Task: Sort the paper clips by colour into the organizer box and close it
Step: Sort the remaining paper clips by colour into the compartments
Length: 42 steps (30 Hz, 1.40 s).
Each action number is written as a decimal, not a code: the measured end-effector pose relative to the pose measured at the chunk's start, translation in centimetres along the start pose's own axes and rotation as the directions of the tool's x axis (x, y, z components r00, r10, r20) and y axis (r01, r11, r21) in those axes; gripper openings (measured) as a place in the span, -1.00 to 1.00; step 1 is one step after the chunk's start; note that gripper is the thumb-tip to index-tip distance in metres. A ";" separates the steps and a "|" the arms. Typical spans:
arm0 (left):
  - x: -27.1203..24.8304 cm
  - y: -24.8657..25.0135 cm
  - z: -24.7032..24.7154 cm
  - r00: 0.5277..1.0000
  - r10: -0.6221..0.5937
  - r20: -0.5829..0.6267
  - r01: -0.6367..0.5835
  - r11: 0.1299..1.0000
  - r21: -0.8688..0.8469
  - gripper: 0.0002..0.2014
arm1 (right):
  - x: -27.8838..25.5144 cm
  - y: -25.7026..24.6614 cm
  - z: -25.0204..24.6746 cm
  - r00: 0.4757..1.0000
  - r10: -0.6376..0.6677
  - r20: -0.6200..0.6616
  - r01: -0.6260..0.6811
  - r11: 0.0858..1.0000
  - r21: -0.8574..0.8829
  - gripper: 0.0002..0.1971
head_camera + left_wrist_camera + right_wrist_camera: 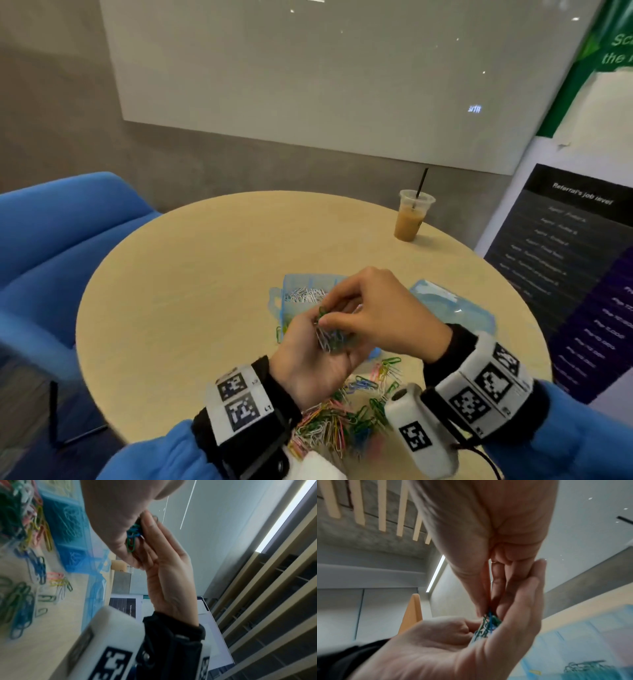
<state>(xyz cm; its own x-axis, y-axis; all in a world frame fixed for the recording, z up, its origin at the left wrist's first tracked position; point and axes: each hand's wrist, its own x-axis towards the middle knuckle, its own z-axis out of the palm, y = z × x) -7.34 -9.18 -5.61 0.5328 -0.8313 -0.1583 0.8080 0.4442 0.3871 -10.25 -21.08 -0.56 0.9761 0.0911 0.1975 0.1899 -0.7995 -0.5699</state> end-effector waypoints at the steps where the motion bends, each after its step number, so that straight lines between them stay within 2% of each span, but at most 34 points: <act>1: 0.3 0.1 -0.4 0.999 0.014 -0.029 -0.016 0.998 -0.065 -0.63 | 0.1 0.2 0.2 1.000 0.014 -0.002 -0.014 1.000 0.013 -0.92; 4: 0.5 0.8 -1.0 0.992 0.020 -0.127 -0.040 0.986 -0.159 -0.58 | 0.5 0.7 0.2 0.997 0.072 -0.001 -0.072 0.991 0.109 -0.92; 9: 0.5 0.8 -0.9 0.981 0.041 -0.188 -0.063 0.992 -0.111 -0.62 | 0.8 0.8 -0.2 0.991 0.124 0.044 -0.131 0.963 0.235 -0.89; 12: 0.8 1.1 -1.2 0.972 0.009 -0.235 -0.029 0.996 -0.082 -0.44 | 1.2 1.3 -0.9 0.989 0.147 -0.022 -0.134 0.948 0.290 -0.89; 14: 0.8 1.1 -1.4 0.962 0.012 -0.274 -0.034 0.997 -0.075 -0.40 | 1.5 1.7 -1.3 0.981 0.167 -0.096 -0.128 0.938 0.323 -0.89; 18: 0.8 1.1 -1.5 0.893 0.225 -0.389 -0.256 0.966 -0.030 -0.53 | 1.9 2.8 -1.4 0.956 0.185 -0.229 -0.118 0.953 0.280 -0.91; 20: 0.6 1.5 -1.5 0.861 0.292 -0.417 -0.330 0.944 -0.021 -0.55 | 2.0 3.4 -1.0 0.956 0.187 -0.228 -0.133 0.963 0.233 -0.90; 22: 0.4 2.0 -1.4 0.856 0.309 -0.414 -0.356 0.934 -0.038 -0.52 | 1.9 3.9 -0.5 0.965 0.186 -0.184 -0.162 0.977 0.138 -0.87; 24: 0.1 2.3 -1.1 0.871 0.308 -0.384 -0.357 0.932 -0.064 -0.46 | 1.5 3.9 -0.2 0.970 0.144 -0.195 -0.144 0.989 0.014 -0.84; 27: -0.1 2.4 -0.6 0.902 0.295 -0.315 -0.341 0.934 -0.103 -0.38 | 0.7 2.5 0.1 0.965 -0.022 -0.261 0.032 0.999 0.034 -0.92; 29: -0.2 2.4 -0.3 0.918 0.288 -0.271 -0.332 0.934 -0.134 -0.36 | 0.2 1.3 0.7 0.976 -0.108 -0.190 0.121 0.991 0.058 -0.96; 31: -0.3 2.5 -0.1 0.932 0.274 -0.237 -0.313 0.938 -0.145 -0.34 | 0.0 0.9 1.4 0.984 -0.150 -0.094 0.151 0.988 0.006 -0.93; 33: -0.4 2.4 -0.1 0.939 0.262 -0.222 -0.298 0.943 -0.150 -0.33 | 0.1 1.3 2.0 0.986 -0.154 -0.065 0.151 0.988 -0.040 -0.90; 36: -0.4 2.2 -0.1 0.943 0.260 -0.208 -0.295 0.942 -0.161 -0.35 | 0.4 1.8 2.2 0.988 -0.128 -0.087 0.121 0.989 -0.080 -0.93; 42: -0.3 2.4 -0.1 0.935 0.267 -0.234 -0.308 0.939 -0.156 -0.45 | 0.6 1.4 1.6 0.989 -0.111 -0.098 0.102 0.990 -0.093 -0.92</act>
<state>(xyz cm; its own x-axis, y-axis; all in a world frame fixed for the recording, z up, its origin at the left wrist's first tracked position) -5.54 -7.79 -4.69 0.7730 -0.5799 -0.2574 0.6337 0.7249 0.2700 -9.24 -21.22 -2.54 0.9339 0.1205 0.3366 0.2775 -0.8380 -0.4698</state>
